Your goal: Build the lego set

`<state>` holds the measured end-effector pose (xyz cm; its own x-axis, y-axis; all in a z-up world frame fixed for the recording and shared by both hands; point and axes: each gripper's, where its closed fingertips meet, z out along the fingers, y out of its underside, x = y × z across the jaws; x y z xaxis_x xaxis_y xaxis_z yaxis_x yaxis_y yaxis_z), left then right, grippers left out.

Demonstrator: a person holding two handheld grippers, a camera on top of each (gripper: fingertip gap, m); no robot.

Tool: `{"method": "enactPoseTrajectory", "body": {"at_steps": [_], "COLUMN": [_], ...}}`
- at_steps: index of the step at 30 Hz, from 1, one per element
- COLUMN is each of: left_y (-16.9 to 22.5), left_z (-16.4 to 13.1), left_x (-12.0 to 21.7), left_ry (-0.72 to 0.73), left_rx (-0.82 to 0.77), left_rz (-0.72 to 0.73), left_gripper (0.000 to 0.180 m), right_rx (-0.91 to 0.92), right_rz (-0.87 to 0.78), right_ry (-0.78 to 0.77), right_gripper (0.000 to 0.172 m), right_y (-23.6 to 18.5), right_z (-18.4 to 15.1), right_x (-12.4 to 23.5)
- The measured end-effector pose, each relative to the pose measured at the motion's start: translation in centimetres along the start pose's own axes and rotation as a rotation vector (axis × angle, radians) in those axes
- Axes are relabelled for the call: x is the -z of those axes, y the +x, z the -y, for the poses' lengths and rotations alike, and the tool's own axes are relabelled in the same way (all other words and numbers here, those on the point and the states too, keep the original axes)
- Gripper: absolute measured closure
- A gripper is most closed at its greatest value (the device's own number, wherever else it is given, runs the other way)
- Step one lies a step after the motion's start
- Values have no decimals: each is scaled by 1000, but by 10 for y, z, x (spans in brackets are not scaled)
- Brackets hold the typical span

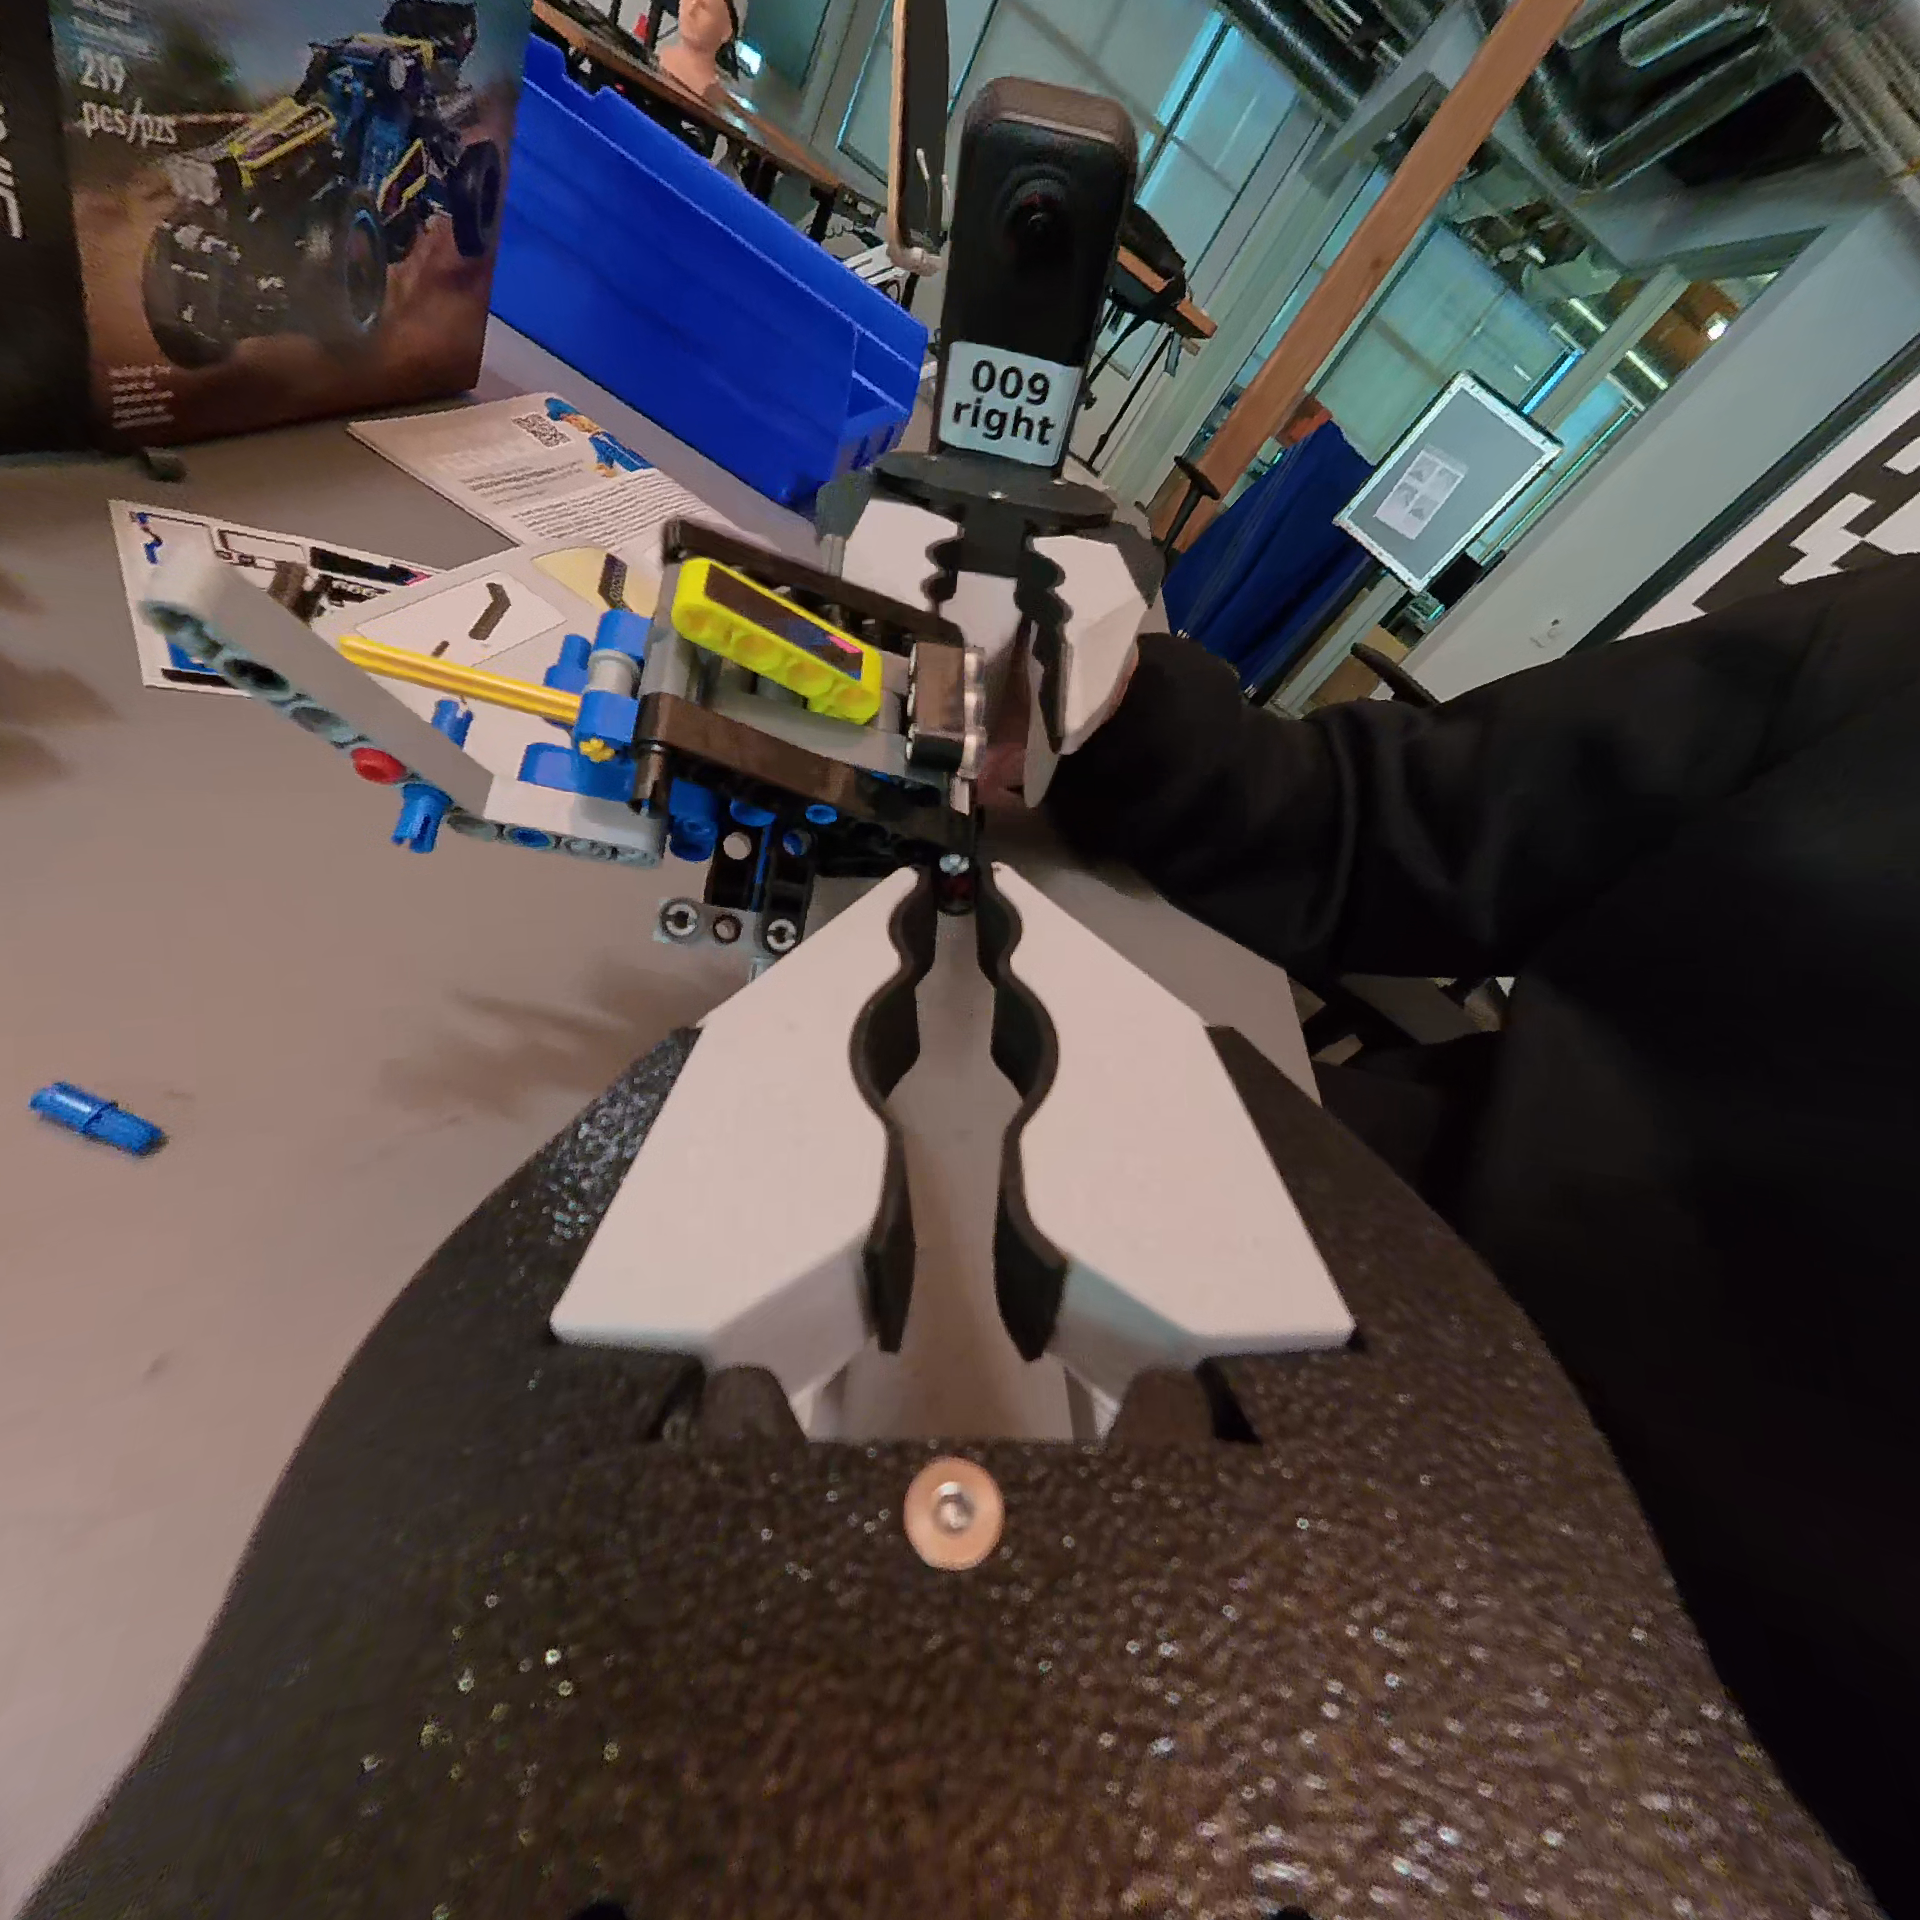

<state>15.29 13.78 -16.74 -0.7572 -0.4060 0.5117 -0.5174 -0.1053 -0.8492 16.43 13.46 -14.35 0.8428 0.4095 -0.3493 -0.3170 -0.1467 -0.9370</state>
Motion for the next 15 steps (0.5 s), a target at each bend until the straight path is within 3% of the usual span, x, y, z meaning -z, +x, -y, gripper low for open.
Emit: {"method": "enactPoseTrajectory", "body": {"at_steps": [2,5,11,15], "left_y": [1,3,0,-19], "left_z": [1,-1,-5,-18], "left_x": [1,-3,-4,4], "left_ry": [8,-3,-27,-133], "left_rx": [3,10,-1,-37], "left_rz": [-9,-23,3,133], "left_gripper": [177,177,176,177], "right_rx": [29,28,38,46], "right_rz": [-18,-4,-23,-112], "right_ry": [-5,5,-47,-201], "right_gripper": [145,167,167,168], "right_y": [1,-1,2,17], "right_z": [2,1,-5,-21], "right_x": [2,0,2,13]}}
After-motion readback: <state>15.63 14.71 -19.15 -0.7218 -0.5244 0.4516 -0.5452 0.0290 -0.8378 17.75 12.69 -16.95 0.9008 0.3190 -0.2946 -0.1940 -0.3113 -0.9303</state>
